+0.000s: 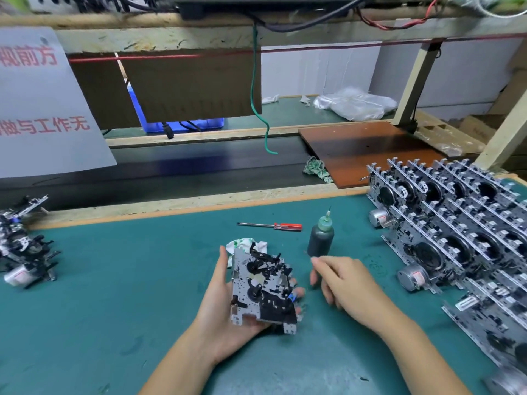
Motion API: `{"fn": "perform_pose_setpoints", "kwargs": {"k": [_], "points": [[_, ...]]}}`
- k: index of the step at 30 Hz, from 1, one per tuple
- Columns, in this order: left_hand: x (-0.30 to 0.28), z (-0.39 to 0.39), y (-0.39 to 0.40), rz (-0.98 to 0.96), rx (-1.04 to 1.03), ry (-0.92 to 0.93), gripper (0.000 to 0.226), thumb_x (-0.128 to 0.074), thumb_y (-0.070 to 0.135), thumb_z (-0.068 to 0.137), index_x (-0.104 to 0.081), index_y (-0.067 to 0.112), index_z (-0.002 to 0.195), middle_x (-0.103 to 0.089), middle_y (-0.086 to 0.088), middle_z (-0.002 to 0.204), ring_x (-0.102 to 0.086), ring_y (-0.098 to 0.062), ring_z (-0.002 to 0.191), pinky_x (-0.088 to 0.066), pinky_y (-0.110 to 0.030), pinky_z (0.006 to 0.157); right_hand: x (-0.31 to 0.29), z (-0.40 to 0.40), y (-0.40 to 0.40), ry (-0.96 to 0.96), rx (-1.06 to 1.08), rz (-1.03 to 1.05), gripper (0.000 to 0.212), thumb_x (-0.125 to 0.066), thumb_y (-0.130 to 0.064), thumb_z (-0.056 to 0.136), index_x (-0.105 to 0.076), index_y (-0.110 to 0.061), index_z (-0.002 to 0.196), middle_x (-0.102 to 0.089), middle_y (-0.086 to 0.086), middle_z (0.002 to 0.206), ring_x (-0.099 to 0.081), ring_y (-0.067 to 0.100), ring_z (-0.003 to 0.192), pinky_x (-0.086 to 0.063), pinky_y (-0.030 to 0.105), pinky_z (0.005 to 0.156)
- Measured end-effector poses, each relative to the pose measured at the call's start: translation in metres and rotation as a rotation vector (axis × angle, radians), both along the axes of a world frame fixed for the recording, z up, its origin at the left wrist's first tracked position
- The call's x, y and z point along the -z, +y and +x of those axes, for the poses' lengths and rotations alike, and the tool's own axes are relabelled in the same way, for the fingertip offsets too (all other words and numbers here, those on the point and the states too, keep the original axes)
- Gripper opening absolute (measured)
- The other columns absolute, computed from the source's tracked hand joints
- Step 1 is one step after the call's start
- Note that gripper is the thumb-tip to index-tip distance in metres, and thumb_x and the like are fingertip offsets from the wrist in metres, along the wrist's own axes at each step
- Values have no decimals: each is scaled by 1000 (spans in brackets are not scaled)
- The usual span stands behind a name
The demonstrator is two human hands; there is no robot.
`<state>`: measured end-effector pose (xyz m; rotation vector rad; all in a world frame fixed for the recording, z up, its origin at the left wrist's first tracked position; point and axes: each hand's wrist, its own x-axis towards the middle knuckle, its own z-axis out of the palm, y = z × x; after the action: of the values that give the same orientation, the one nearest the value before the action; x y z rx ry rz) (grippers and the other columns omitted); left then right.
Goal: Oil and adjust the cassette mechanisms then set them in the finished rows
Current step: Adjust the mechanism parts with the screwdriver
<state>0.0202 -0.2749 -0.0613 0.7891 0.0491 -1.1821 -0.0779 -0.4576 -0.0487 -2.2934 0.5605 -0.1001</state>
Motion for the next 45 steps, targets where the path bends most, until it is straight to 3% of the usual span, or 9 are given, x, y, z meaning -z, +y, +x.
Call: {"fn": "perform_pose_setpoints", "kwargs": {"k": [3,7,13,17,23,30,33,40,45], "points": [[-5,5,7,108,158,-165,85,-46,74,74,-66,5,119,-58,-25,127,-57,-41,116,-37,-56,106,-1,-8,6,17,-9,-637,25,-41,-52,93,-57,-37,105,-58,-15,86,-53,9,94,-41,27,74],[-13,4,11,244,309,-320,58,-56,67,66,-76,26,101,-70,-8,113,-66,-23,106,-55,-32,83,4,-18,18,-27,-335,-668,60,-50,-36,88,-31,-28,143,-41,-12,133,-32,11,125,-21,24,105],[-15,9,15,331,454,-471,85,-41,91,59,-67,10,72,-67,-3,69,-62,-14,63,-51,-21,63,-2,-44,12,-30,-457,-642,64,-38,-72,72,-56,-24,112,-51,-14,112,-39,6,113,-14,17,105],[-17,17,25,327,326,-547,89,-35,80,69,-72,3,97,-71,-17,97,-69,-23,81,-56,-32,71,4,-51,14,-165,-329,-824,61,-36,-77,71,-64,-24,80,-58,-15,83,-60,8,82,-31,21,85],[-9,-22,52,910,134,-1528,88,-23,100,52,-57,21,75,-59,6,59,-52,-8,53,-44,-27,60,19,-53,25,-335,-193,-886,56,-42,-70,76,-61,-17,68,-55,-8,68,-57,16,68,-35,27,80],[-7,-43,44,1194,64,-2025,68,-34,90,63,-56,27,77,-65,12,71,-64,-9,70,-43,-26,55,22,-54,21,-399,-249,-862,51,-50,-63,79,-57,-14,67,-52,-4,67,-54,20,64,-37,28,78],[2,-48,45,1099,-67,-2121,67,-40,86,58,-50,20,48,-50,8,40,-54,-14,37,-24,-21,38,22,-53,21,-411,-245,-877,52,-50,-62,79,-59,-13,66,-53,-4,66,-55,20,63,-38,27,78],[12,-50,42,1070,-225,-2100,67,-48,81,55,-45,16,42,-42,2,33,-47,-17,29,-28,-20,32,22,-53,23,-420,-208,-933,49,-47,-60,80,-53,-16,60,-48,-5,59,-51,18,56,-31,27,66],[14,-48,38,1055,-280,-2078,65,-48,77,57,-40,16,38,-37,-1,30,-41,-19,26,-26,-17,33,26,-50,22,-462,-247,-834,49,-59,-60,73,-54,-12,61,-47,-3,60,-49,20,59,-38,31,88]]}}
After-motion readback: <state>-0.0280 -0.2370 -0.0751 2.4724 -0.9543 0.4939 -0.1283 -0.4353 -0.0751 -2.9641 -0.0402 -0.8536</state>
